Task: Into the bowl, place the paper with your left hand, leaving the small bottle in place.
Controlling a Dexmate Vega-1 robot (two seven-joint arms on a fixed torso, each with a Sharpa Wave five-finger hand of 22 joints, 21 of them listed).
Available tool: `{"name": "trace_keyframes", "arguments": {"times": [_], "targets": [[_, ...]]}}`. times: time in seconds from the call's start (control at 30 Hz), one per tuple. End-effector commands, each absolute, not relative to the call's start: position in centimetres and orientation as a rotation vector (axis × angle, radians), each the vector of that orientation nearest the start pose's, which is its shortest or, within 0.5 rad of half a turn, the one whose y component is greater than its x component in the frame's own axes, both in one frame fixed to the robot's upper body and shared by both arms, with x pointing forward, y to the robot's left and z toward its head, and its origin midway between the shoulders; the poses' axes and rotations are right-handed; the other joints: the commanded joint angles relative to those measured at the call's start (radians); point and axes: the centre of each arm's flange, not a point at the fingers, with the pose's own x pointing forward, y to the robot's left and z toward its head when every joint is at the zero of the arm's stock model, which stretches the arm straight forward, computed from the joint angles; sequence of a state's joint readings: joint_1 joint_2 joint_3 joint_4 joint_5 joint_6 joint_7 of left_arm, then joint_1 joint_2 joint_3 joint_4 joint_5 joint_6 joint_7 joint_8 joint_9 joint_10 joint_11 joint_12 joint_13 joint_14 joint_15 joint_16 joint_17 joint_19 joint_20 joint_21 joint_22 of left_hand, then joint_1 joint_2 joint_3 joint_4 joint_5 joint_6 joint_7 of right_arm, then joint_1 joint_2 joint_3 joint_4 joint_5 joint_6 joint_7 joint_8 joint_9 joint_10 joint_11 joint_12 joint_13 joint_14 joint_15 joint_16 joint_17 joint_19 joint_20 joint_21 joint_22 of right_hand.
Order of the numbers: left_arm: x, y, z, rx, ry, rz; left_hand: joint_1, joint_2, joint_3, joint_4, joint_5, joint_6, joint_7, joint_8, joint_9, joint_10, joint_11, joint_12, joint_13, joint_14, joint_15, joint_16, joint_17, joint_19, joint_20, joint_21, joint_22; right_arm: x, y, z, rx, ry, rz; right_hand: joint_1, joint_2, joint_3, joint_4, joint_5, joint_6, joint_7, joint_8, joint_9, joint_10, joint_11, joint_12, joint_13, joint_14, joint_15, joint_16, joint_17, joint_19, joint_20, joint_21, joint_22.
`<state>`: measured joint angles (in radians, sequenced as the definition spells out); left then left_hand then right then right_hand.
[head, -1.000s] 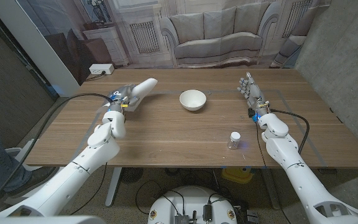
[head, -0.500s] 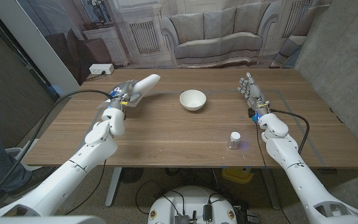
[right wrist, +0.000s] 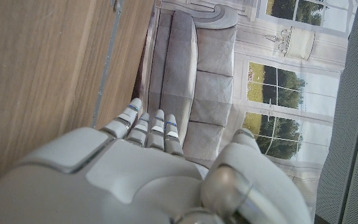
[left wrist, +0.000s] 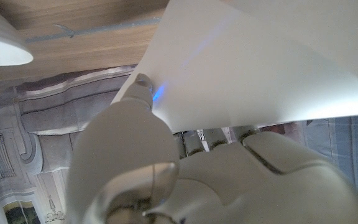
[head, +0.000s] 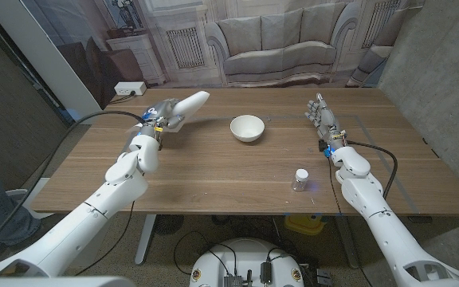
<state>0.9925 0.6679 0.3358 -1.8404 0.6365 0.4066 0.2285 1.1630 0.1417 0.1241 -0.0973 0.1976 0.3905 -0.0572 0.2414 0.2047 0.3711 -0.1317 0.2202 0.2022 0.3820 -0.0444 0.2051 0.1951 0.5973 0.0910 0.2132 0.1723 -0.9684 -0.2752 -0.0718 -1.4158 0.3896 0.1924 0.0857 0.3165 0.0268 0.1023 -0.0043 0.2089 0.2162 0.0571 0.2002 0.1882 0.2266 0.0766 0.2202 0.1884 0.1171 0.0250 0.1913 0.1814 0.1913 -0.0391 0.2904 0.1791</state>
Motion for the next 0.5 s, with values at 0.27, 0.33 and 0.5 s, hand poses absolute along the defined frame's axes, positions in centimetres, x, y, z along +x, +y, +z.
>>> {"name": "trace_keyframes", "arguments": {"times": [0.27, 0.33, 0.5], "targets": [[57.2, 28.5, 4.5, 1.248, -0.655, 0.432, -0.004, -0.003, 0.002, 0.005, -0.002, 0.004, -0.002, -0.005, 0.001, 0.007, -0.004, -0.004, 0.004, 0.001, -0.073, -0.003, 0.002, -0.015, -0.001, -0.012, 0.003, 62.7, -29.6, -4.3, 0.086, -0.615, 0.110, 0.001, 0.005, 0.000, -0.008, -0.004, 0.007, 0.002, -0.003, 0.003, 0.009, -0.001, -0.001, 0.002, 0.000, -0.001, -0.003, 0.004, 0.007, -0.020, -0.004, 0.002], [57.3, 28.3, 4.8, 1.247, -0.665, 0.425, -0.005, -0.004, 0.002, 0.006, -0.003, 0.005, -0.006, -0.006, 0.001, 0.008, -0.005, -0.004, 0.004, 0.001, -0.076, -0.003, 0.002, -0.018, 0.000, -0.013, 0.003, 62.8, -29.6, -4.4, 0.086, -0.611, 0.111, 0.001, 0.005, 0.000, -0.008, -0.004, 0.007, 0.002, -0.003, 0.003, 0.009, -0.001, 0.000, 0.002, 0.001, -0.001, -0.003, 0.004, 0.008, -0.020, -0.004, 0.002], [57.1, 27.6, 5.2, 1.255, -0.695, 0.419, -0.006, -0.007, 0.000, 0.006, -0.003, 0.007, -0.007, -0.006, 0.001, 0.010, -0.008, -0.004, 0.004, -0.001, -0.078, -0.004, 0.001, -0.018, -0.001, -0.013, 0.003, 62.9, -29.7, -4.3, 0.087, -0.611, 0.115, 0.001, 0.005, 0.000, -0.008, -0.004, 0.006, 0.003, -0.003, 0.003, 0.008, -0.001, -0.001, 0.002, 0.001, 0.000, -0.003, 0.004, 0.008, -0.021, -0.006, 0.003]]}}
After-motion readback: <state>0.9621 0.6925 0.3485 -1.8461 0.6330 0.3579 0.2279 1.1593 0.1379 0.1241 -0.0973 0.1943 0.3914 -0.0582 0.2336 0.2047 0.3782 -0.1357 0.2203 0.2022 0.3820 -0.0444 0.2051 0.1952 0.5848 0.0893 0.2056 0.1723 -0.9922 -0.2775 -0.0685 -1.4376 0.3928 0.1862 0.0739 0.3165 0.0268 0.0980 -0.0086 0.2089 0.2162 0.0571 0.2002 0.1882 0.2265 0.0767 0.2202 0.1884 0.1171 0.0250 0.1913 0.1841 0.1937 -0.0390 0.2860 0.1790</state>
